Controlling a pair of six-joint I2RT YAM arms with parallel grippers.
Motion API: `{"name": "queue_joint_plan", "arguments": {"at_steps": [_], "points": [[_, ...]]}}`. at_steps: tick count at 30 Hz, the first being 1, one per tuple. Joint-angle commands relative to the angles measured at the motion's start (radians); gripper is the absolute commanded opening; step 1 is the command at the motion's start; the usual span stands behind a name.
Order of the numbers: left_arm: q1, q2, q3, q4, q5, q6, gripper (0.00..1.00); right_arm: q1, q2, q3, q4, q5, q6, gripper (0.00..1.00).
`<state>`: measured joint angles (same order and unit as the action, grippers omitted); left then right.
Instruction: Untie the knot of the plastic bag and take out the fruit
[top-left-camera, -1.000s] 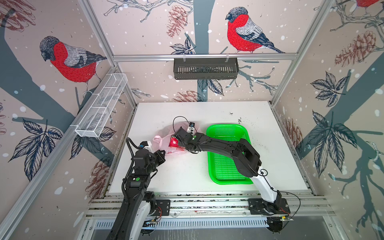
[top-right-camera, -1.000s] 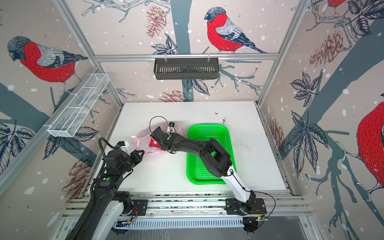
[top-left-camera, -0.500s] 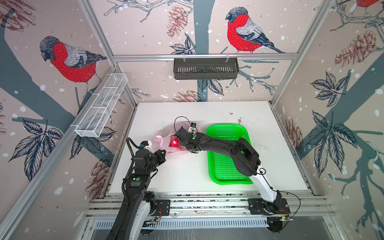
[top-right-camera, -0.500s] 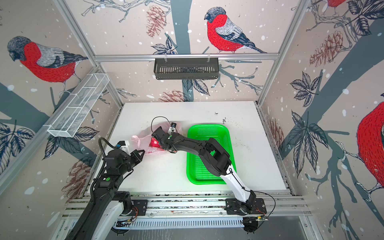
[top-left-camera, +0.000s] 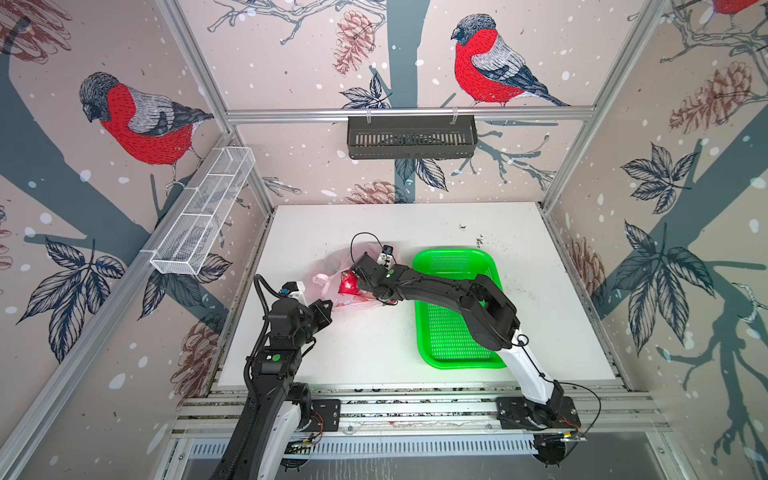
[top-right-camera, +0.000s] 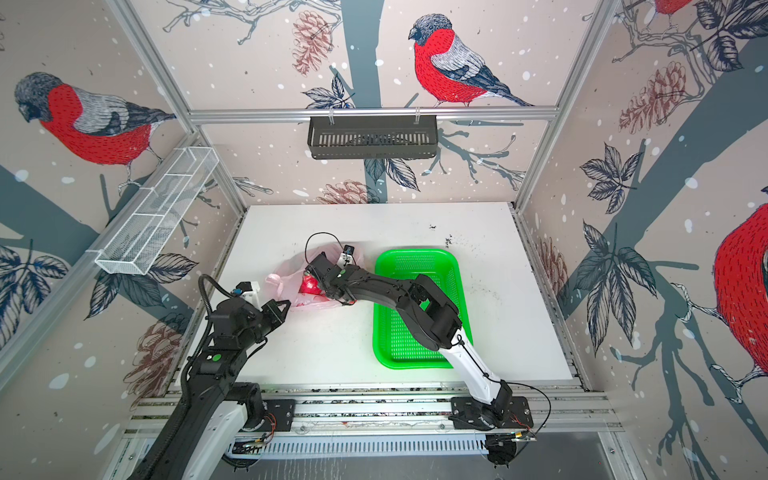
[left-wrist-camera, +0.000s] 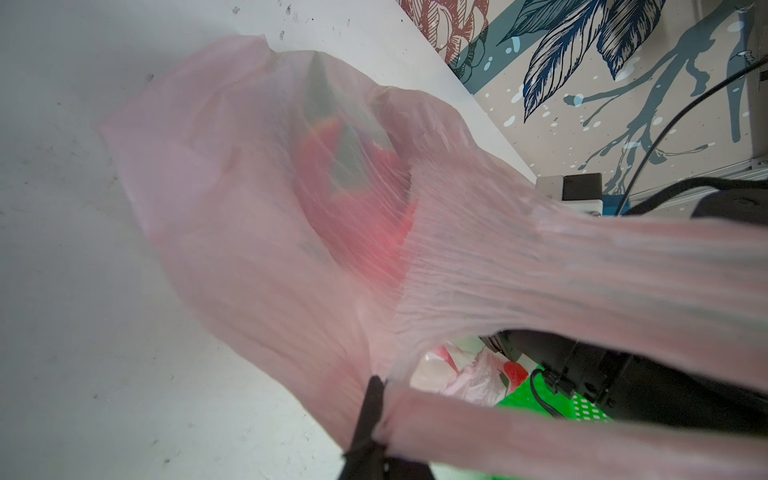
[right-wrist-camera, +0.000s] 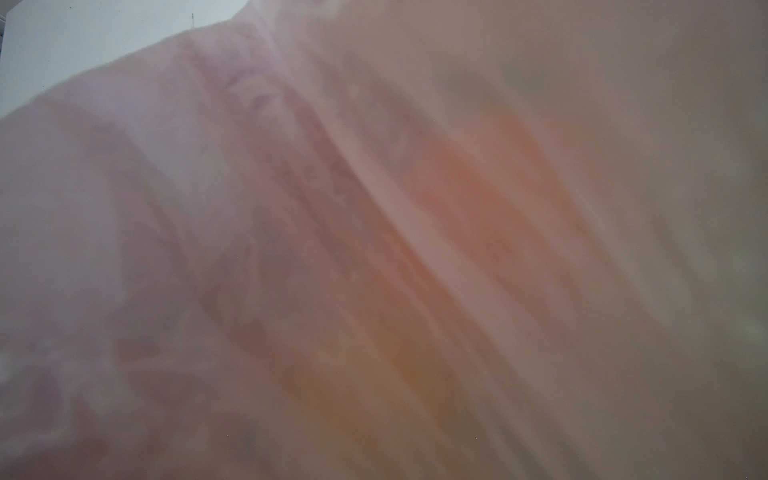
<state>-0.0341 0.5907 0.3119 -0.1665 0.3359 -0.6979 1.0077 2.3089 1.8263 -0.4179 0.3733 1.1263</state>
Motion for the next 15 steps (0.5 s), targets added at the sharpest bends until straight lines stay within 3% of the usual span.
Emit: {"name": "queue_joint_plan", "arguments": {"at_steps": [1,15], "points": [[-0.001,0.001,-0.004,0.042,-0.002,0.015,0.0,-0.001,0.004,0.001,0.0,-0.004,0.007,0.8],[-0.001,0.003,-0.003,0.044,-0.005,0.018,0.0,-0.004,-0.011,-0.018,0.016,-0.009,0.001,0.71]]}}
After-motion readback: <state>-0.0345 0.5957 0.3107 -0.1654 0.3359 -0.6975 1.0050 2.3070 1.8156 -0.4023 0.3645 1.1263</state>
